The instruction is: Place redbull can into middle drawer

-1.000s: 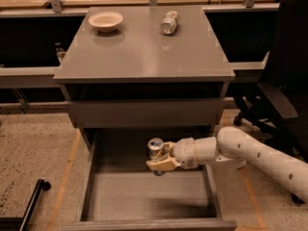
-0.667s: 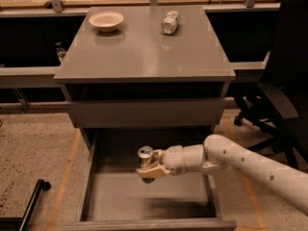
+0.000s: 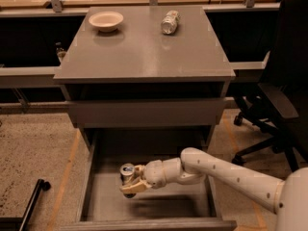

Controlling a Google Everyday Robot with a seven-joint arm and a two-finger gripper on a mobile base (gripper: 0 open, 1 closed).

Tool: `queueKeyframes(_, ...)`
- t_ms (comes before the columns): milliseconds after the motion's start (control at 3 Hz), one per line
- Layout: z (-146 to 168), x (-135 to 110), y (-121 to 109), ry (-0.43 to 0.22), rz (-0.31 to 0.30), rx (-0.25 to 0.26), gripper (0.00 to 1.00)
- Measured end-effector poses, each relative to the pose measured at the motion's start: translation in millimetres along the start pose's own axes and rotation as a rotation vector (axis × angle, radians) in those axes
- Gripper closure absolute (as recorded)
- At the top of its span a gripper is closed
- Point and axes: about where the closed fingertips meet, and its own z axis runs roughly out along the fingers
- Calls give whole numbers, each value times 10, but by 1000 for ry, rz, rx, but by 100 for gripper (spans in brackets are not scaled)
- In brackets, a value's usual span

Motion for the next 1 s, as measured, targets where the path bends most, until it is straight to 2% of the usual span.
queueKeyframes(333,327,264,-32,-11,-2,-49,100)
queueKeyframes(667,551,506,-113,-2,-2,-55,100)
queueKeyframes(1000,660,636,-227,13,-11,-28,98)
